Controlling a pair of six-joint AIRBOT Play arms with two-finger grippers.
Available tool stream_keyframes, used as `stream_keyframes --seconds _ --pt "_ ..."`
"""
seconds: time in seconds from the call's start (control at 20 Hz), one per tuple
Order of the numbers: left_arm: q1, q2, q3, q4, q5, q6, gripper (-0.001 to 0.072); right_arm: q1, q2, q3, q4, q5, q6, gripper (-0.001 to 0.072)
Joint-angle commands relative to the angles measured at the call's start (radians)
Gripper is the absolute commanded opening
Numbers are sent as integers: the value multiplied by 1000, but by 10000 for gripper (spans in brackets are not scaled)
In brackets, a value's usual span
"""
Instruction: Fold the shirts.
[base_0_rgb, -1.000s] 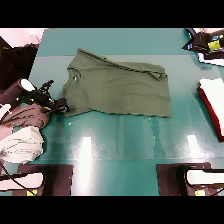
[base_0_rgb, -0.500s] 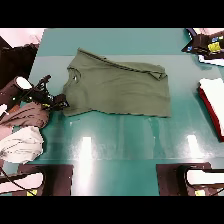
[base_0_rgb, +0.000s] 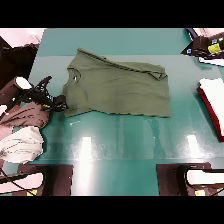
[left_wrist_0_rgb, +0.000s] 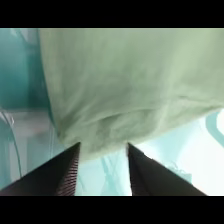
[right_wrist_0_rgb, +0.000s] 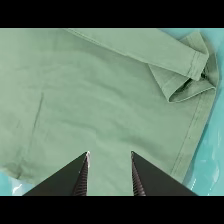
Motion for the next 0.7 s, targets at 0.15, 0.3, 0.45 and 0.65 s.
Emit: stream_keyframes --seconds 0.15,0.3,0.45,0.65 --pt "1 -2 -53 8 20 1 376 0 0 0 0 20 1 305" --pt "1 -2 -42 27 27 1 377 -1 0 0 0 31 0 305" --pt "1 -2 -13 71 -14 1 377 -2 0 0 -1 31 0 305" --pt "1 -2 -11 130 -19 -7 377 -2 0 0 -1 29 0 305"
